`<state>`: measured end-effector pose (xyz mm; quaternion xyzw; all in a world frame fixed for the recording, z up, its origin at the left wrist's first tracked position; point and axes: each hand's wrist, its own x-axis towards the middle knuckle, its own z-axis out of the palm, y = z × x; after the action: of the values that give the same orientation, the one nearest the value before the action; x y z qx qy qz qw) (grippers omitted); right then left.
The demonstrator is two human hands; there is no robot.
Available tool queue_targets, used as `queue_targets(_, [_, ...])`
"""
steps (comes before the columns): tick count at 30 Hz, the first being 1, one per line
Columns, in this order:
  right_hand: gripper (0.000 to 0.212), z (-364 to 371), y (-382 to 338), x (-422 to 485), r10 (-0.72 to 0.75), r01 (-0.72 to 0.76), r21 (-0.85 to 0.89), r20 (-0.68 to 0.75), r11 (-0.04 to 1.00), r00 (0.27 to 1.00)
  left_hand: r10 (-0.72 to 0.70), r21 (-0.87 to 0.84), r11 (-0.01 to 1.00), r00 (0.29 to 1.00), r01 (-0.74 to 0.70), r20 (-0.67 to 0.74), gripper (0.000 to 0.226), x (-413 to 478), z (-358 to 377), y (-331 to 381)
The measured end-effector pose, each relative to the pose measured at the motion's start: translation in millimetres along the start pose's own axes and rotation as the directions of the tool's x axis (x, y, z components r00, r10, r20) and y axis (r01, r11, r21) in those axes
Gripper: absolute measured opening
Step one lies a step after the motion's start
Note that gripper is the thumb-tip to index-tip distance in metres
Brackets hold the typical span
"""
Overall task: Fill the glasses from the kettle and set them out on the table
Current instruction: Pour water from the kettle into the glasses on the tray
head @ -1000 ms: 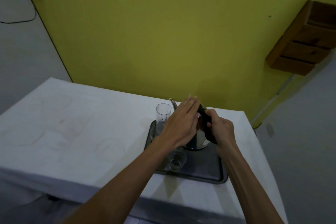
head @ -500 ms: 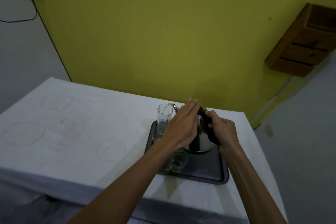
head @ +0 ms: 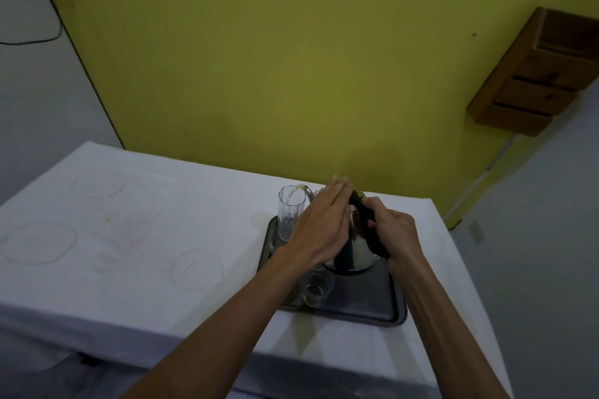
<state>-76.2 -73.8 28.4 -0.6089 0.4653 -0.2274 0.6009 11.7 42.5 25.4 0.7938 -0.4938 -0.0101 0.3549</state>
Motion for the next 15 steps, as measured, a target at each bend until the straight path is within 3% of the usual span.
queue_targets(15, [0.042,-0.5,0.1,-0.3,-0.016,0.016,-0.005,-0.005,1.0,1.0,-0.018,-0.008,1.0,1.0,0.018,0.017,0.048,-1.8,-3.8,2.1])
